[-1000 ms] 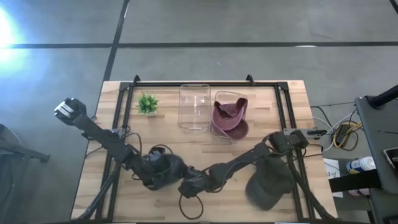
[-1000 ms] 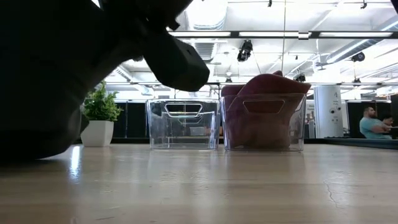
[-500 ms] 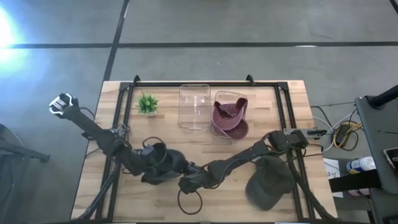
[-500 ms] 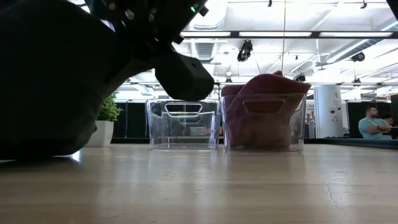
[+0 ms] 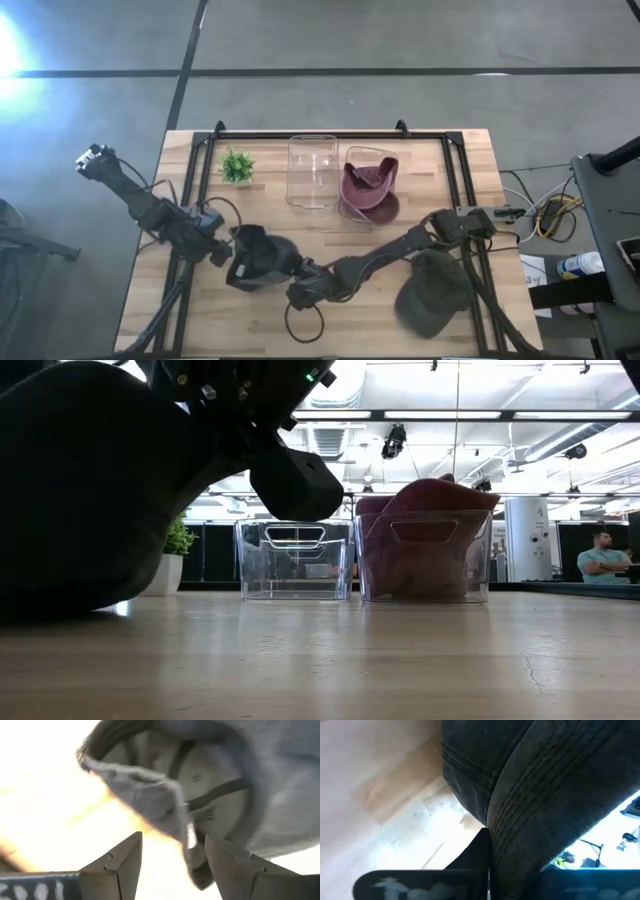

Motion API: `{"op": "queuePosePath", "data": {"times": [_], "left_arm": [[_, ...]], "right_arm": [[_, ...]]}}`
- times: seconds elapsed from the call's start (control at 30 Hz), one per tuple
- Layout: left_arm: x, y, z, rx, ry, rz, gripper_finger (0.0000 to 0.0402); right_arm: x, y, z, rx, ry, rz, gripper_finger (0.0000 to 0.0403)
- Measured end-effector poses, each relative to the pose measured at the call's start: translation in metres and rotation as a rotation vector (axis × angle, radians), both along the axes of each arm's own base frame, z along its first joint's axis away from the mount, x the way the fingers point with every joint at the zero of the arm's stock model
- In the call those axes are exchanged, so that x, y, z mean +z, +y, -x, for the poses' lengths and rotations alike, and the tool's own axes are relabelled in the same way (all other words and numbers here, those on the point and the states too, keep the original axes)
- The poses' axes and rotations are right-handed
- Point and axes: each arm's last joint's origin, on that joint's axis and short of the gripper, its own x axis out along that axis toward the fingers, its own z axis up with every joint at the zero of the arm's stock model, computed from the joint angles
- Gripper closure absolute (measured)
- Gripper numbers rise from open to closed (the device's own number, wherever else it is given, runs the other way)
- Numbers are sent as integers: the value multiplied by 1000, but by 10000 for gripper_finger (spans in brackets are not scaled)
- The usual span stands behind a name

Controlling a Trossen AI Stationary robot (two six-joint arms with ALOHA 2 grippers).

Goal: Pick & Place hat
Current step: Put the left black cap into the left transparent bin

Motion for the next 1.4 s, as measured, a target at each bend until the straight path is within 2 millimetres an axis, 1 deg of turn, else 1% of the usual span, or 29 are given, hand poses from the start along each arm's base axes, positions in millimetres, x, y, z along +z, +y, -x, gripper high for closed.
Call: {"op": "queuePosePath", "data": {"times": [0.13,0.27,0.37,0.57,0.67,0.77,0.87,1.03,1.13,1.23,1.33,1.4], "left_arm": [[-18,2,3,9,72,-16,191],[-39,5,5,37,115,-75,191],[-52,5,1,68,53,-106,191],[-80,-7,-18,64,-148,32,191],[-90,-13,-27,56,-178,47,191],[-90,-22,-39,18,-204,24,191],[-87,-31,-51,-37,-184,-30,191],[-87,-46,-71,-154,-152,-118,191],[-80,-56,-84,-244,-162,-177,191],[-74,-63,-92,-353,-169,-243,191],[-68,-66,-96,-415,-171,-282,191],[-68,-66,-96,-440,-172,-301,191]], "right_arm": [[0,-1,0,-3,0,2,390],[0,-1,-1,4,1,-4,390],[0,0,-1,27,9,-26,390],[1,0,-3,63,6,-19,390],[4,-4,-8,71,-21,-21,390],[5,-9,-12,91,-39,-58,390],[6,-10,-14,103,-47,-78,390],[8,-11,-17,125,-78,-81,390],[11,-10,-19,154,-91,-65,390],[11,-5,-18,184,-96,-80,390],[12,4,-15,193,-100,-77,390],[12,7,-14,196,-103,-81,390]]}}
